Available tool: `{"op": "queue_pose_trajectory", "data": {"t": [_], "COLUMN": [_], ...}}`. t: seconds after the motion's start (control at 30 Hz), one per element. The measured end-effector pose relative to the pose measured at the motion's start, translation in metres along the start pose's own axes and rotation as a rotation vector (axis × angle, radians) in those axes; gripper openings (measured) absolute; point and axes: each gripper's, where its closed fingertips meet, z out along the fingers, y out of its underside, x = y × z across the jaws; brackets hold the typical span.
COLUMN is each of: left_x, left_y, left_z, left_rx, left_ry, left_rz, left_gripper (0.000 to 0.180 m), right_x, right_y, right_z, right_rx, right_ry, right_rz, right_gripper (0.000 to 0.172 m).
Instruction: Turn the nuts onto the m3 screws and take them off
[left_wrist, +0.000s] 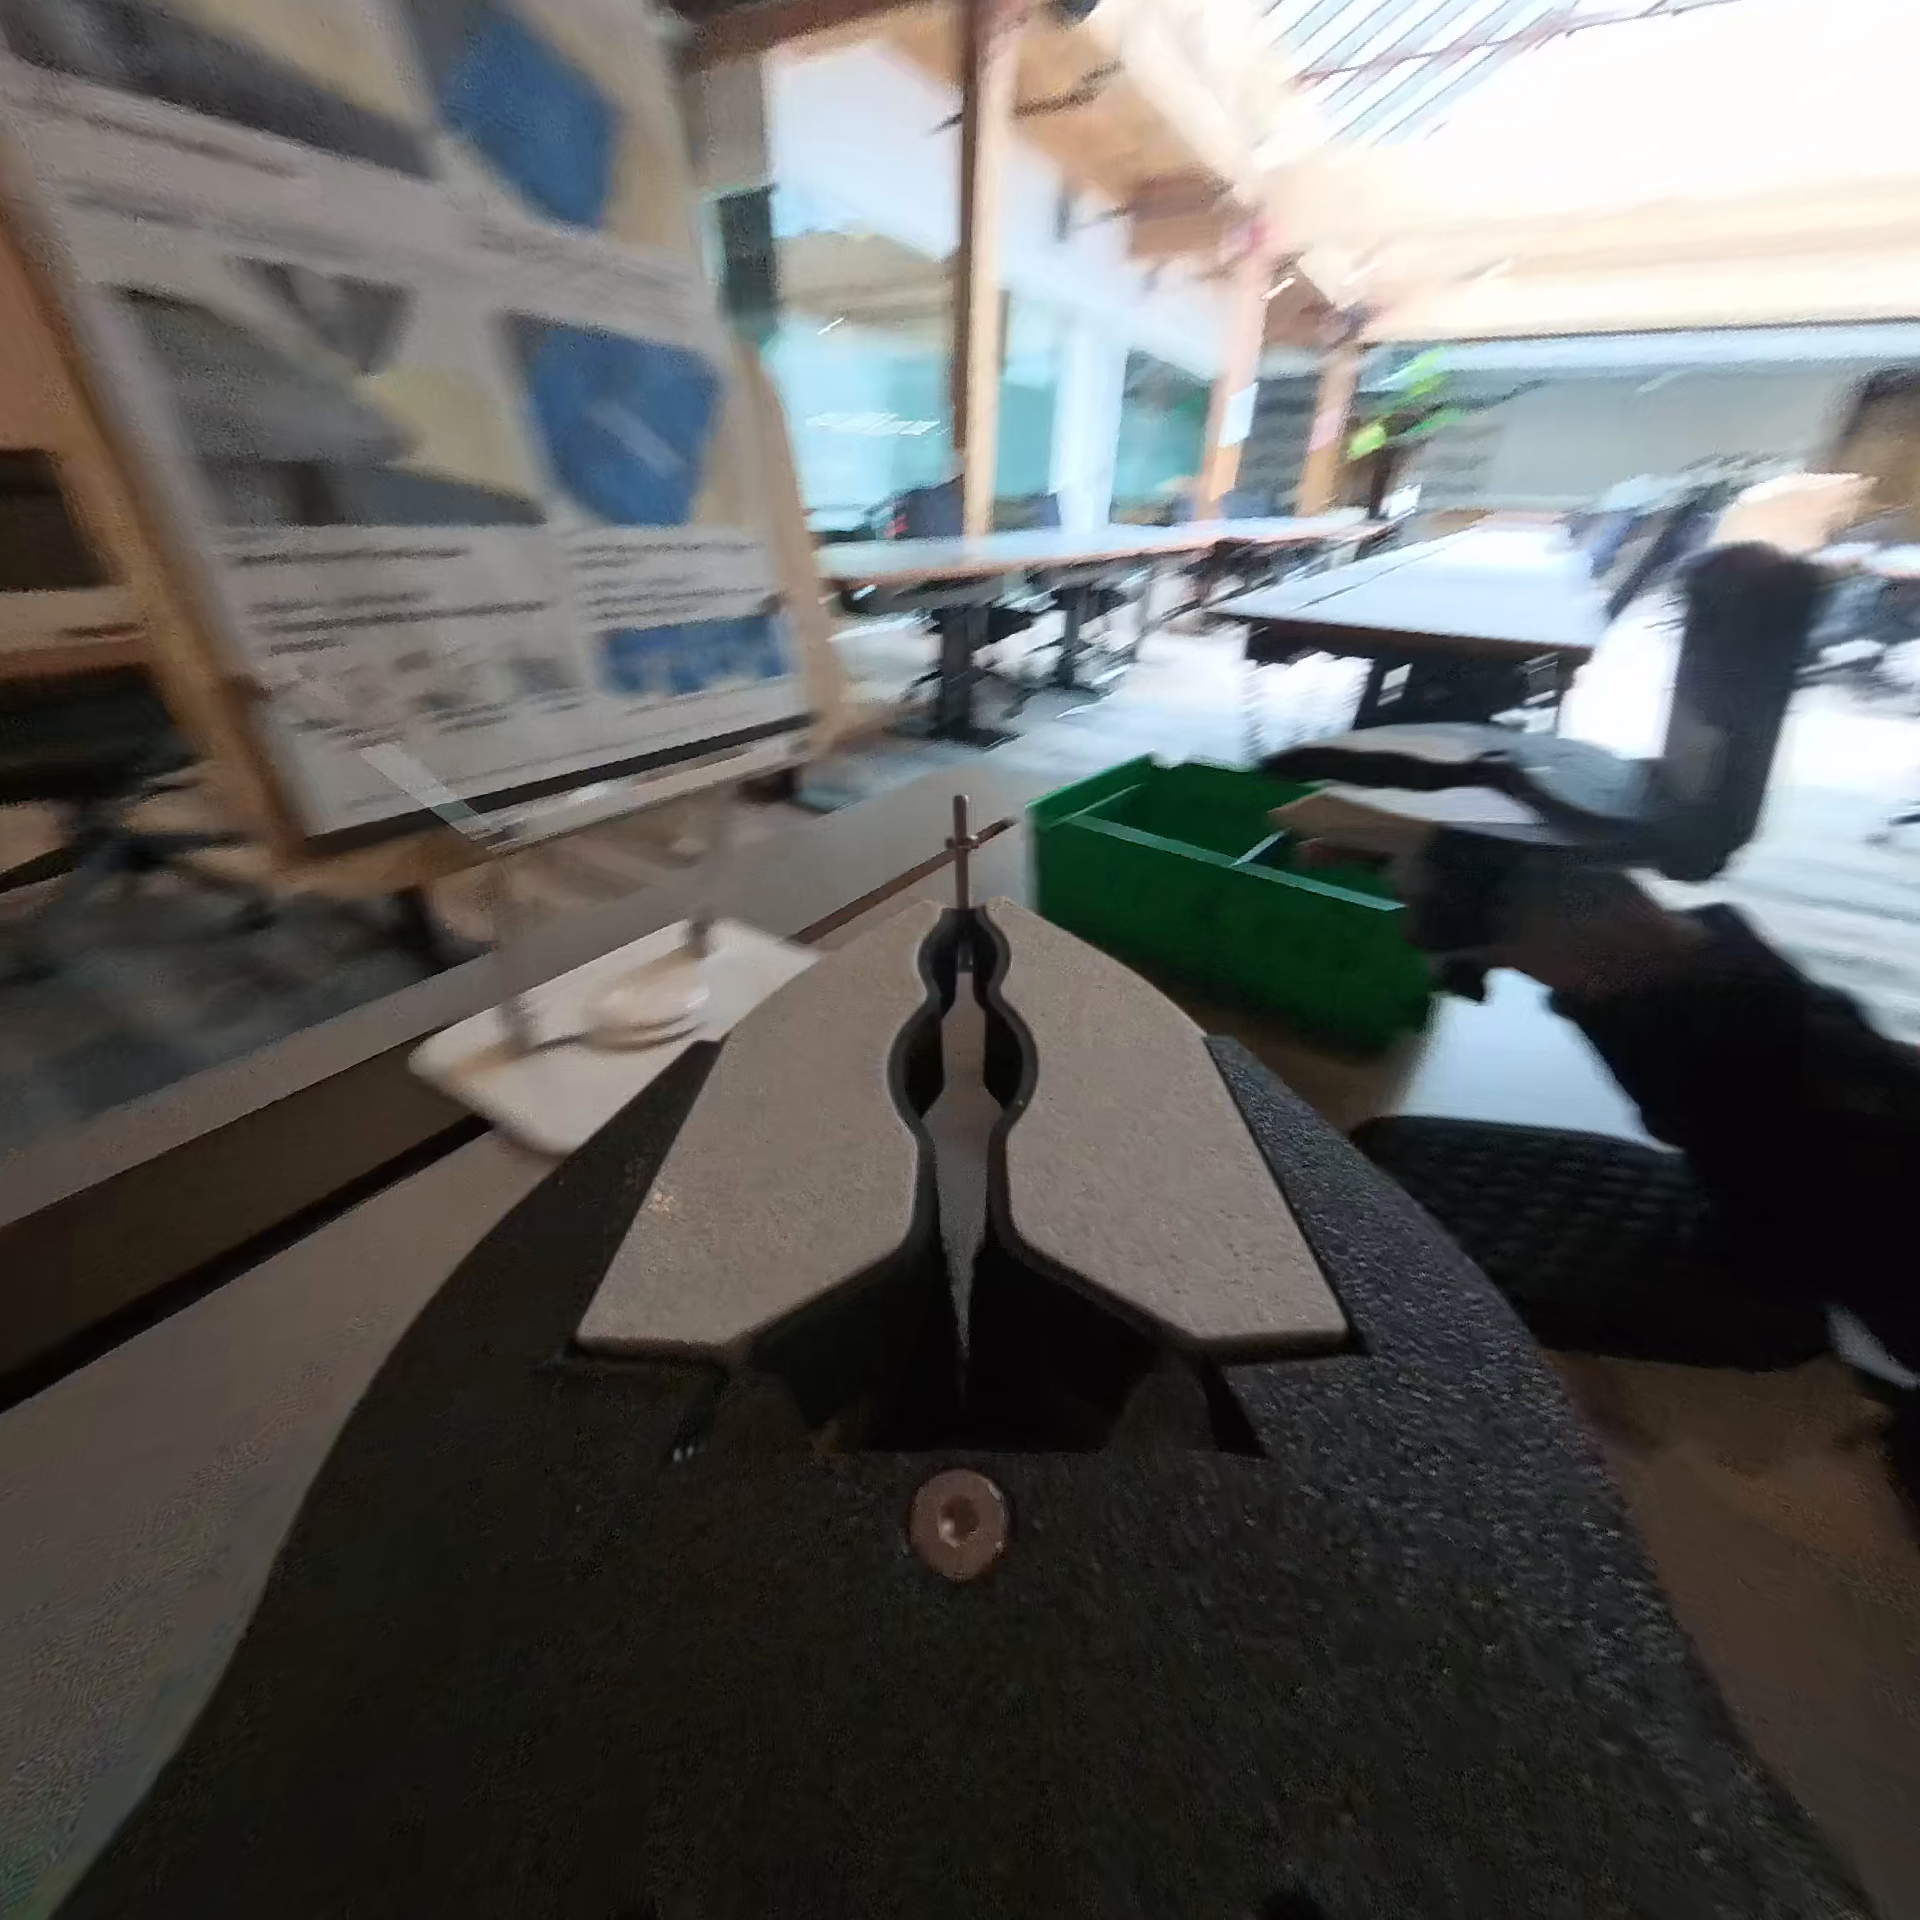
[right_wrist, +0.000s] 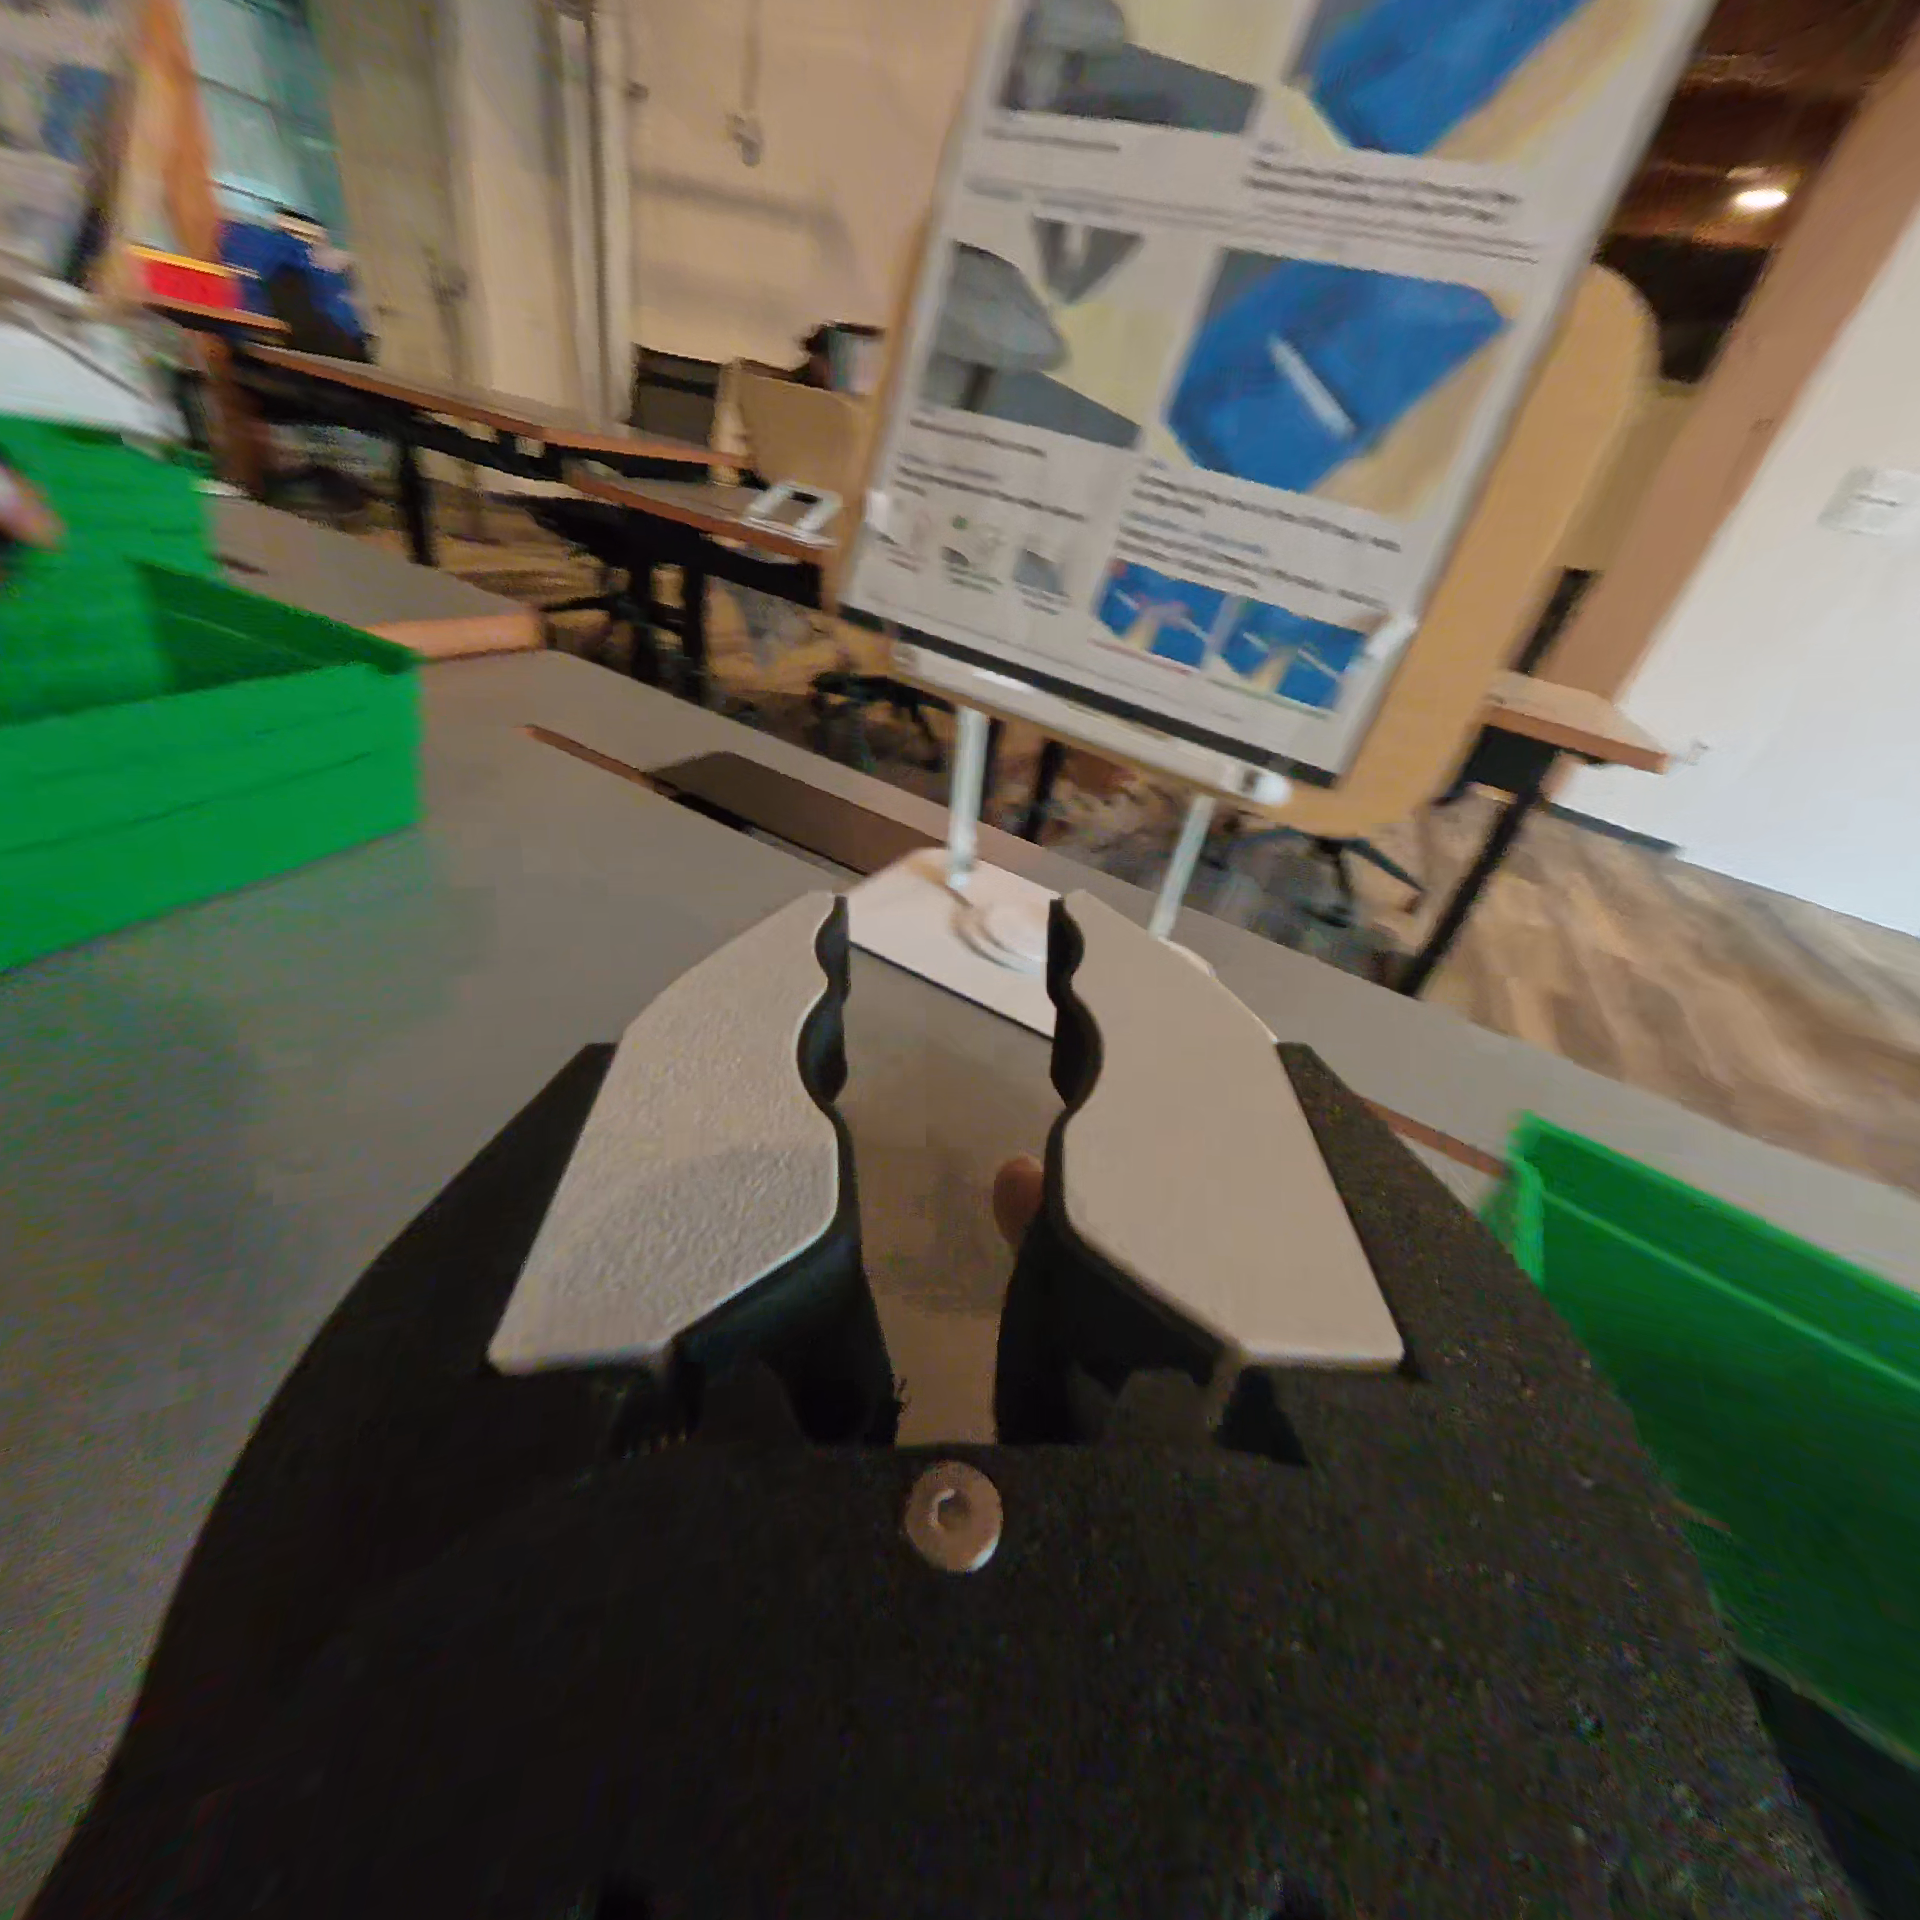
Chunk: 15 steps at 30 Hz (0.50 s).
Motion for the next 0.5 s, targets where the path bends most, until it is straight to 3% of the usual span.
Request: {"op": "queue_pose_trajectory", "data": {"t": [0.1, 0.23, 0.5], "left_x": [0.039, 0.065, 0.083], "left_y": [0.014, 0.042, 0.073], "left_z": [0.020, 0.035, 0.041], "left_rx": [0.067, 0.075, 0.077], "left_ry": [0.162, 0.242, 0.338], "left_rz": [-0.030, -0.024, -0.077], "left_gripper": [0.001, 0.001, 0.001], "right_x": [-0.039, -0.092, -0.139], "right_y": [-0.025, -0.044, -0.007], "right_z": [0.010, 0.010, 0.015], "right_rx": [0.042, 0.105, 0.114], "right_ry": [-0.235, -0.608, -0.850], "right_rz": [0.041, 0.128, 0.194], "right_gripper": [0.035, 0.033, 0.024]}}
